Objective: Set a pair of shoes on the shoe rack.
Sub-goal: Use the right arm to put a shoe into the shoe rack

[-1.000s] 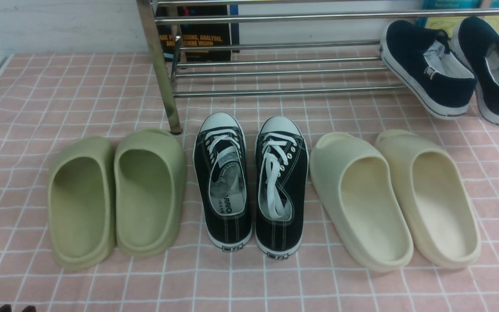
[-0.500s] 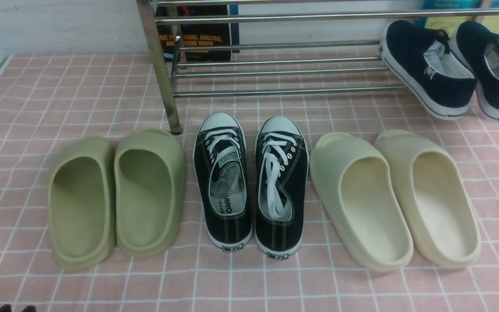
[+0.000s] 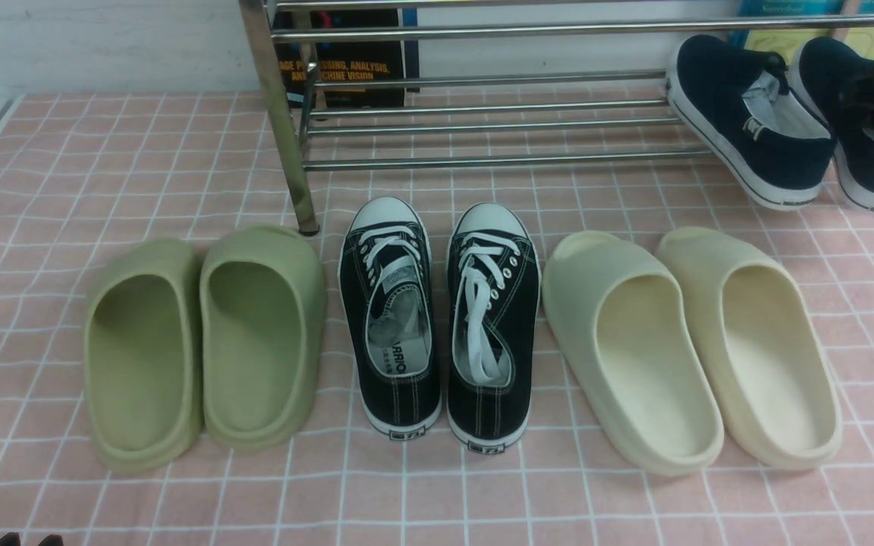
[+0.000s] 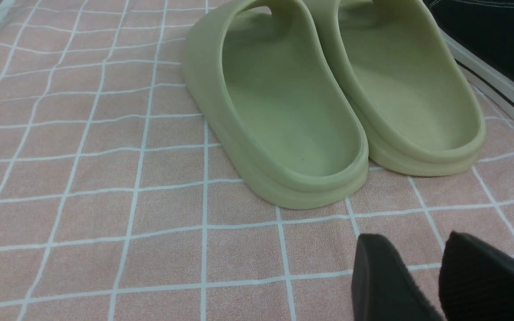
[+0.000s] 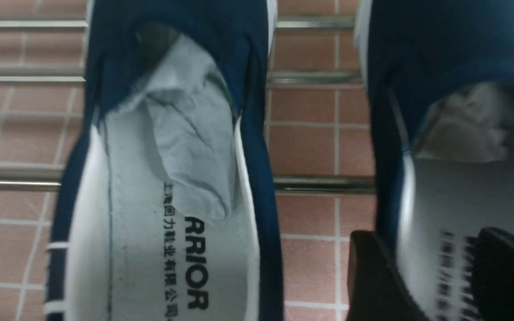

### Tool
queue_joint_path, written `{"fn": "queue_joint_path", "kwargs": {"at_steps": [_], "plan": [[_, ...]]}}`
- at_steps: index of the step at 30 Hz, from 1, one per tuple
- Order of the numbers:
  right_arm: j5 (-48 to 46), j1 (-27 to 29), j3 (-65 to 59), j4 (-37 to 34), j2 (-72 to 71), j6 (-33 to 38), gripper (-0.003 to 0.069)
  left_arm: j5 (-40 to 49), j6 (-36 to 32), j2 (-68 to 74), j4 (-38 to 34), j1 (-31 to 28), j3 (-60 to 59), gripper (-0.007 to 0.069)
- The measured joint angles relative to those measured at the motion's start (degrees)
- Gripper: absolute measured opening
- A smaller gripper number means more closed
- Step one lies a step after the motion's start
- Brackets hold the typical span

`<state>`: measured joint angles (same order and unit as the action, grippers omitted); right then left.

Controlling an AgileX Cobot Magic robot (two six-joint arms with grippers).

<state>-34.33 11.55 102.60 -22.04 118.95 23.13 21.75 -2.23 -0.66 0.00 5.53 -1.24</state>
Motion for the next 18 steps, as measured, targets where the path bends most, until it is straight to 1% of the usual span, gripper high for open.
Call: {"fn": "queue_joint_path", "kwargs": {"at_steps": [1,2,3,4,8,9,10,16,18], "plan": [[1.0,-0.3,0.0,-0.2,0.8,0.0,0.0273,0.0,0.0,0.0,0.0,0.0,0.0,0.0239],[1.0,-0.3,0.0,-0.2,0.9,0.0,0.0268,0.0,0.0,0.0,0.0,0.0,0.0,0.0239],[2.3,-0.7,0.0,-0.3,1.3,0.0,0.0220,0.0,0.0,0.0,0.0,0.0,0.0,0.0239],[3.0,-0.9,0.0,-0.3,1.4,0.0,0.0201,0.0,0.0,0.0,0.0,0.0,0.0,0.0239],[5.3,-1.6,0.0,-0.3,1.7,0.7,0.0058,0.0,0.0,0.0,0.0,0.0,0.0,0.0239],[6.0,-1.8,0.0,-0.3,1.7,1.4,0.0034,0.0,0.0,0.0,0.0,0.0,0.0,0.0239],[6.0,-1.8,0.0,-0.3,1.7,1.6,0.0032,0.0,0.0,0.0,0.0,0.0,0.0,0.0239],[7.0,-3.6,0.2,-0.3,1.7,8.0,0.0033,0.0,0.0,0.0,0.0,0.0,0.0,0.0239],[8.2,-5.2,0.3,-0.1,1.7,12.8,0.0033,0.0,0.0,0.0,0.0,0.0,0.0,0.0239]]}}
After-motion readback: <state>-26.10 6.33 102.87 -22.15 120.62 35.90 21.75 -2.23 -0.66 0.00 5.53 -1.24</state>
